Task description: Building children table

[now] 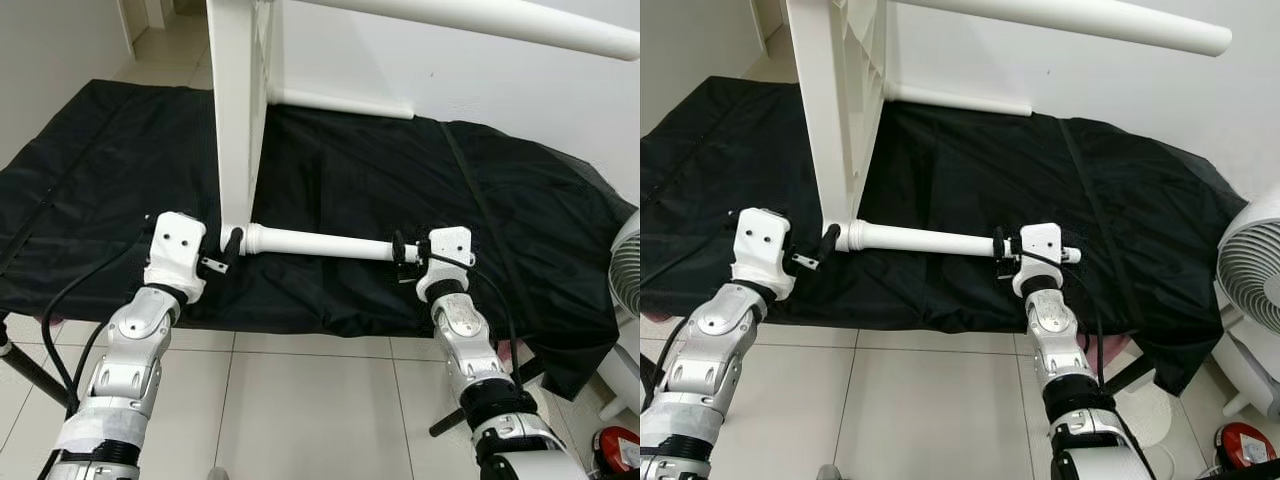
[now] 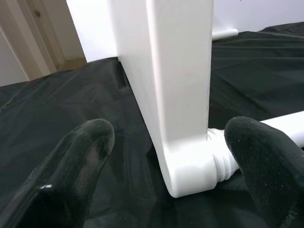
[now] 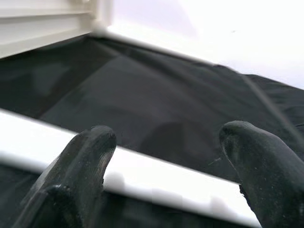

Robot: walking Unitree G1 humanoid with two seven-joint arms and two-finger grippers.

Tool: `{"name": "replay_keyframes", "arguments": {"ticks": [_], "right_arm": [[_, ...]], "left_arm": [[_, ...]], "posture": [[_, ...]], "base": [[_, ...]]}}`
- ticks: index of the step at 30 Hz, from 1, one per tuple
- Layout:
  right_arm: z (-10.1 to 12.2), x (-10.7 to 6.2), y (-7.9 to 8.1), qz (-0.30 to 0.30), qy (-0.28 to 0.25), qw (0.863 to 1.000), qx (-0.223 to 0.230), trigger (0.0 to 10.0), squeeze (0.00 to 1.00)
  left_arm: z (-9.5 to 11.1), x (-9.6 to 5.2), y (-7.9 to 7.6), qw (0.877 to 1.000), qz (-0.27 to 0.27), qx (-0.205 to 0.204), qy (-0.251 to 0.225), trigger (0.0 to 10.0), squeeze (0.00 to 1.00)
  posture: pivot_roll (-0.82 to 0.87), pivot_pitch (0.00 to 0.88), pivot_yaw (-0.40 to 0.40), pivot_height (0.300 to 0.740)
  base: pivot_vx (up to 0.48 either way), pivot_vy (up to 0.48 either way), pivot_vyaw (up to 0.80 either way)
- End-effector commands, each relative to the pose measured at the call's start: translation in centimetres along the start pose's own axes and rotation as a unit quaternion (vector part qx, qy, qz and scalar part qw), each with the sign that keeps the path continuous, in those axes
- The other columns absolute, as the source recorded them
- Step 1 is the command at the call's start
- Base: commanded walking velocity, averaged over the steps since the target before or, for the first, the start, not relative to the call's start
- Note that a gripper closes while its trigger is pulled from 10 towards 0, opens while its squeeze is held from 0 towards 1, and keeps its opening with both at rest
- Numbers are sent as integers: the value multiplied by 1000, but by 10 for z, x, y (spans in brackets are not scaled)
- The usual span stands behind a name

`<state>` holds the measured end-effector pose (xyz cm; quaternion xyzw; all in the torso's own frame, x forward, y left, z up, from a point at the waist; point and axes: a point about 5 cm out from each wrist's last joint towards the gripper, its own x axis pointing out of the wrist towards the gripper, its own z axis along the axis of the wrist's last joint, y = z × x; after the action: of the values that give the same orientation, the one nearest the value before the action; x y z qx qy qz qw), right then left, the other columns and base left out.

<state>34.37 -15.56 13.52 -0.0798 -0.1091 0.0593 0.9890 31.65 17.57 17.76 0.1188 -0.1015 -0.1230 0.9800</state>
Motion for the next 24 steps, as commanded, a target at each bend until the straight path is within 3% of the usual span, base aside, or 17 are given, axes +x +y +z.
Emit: {"name": "replay_keyframes", "arguments": {"ticks": [1, 4, 7, 14, 24], "right_arm": [[0, -1, 0, 7, 0, 1000, -4, 10000, 0], [3, -1, 2, 17, -6, 1000, -12, 10000, 0], [9, 5, 2, 14, -17, 1000, -15, 10000, 0], [10, 5, 7, 10, -14, 1000, 1, 10000, 0], [11, 3, 6, -2, -12, 1000, 8, 10000, 0]], "left_arm": [[-1, 0, -4, 1000, -9, -4, 9, 10000, 0], [0, 2, -7, 1000, -13, -10, 10, 10000, 0], [3, 13, -15, 999, -31, -9, 6, 10000, 0], [8, 22, -13, 999, -29, -15, 8, 10000, 0], [12, 39, -4, 998, 41, -40, 34, 10000, 0]], "posture": [[121, 58, -27, 740], [115, 63, -10, 740], [111, 70, -18, 740], [114, 76, -38, 740], [99, 79, -36, 740]], "base": [[0, 0, 0], [0, 0, 0], [0, 0, 0], [0, 0, 0], [0, 0, 0]]}}
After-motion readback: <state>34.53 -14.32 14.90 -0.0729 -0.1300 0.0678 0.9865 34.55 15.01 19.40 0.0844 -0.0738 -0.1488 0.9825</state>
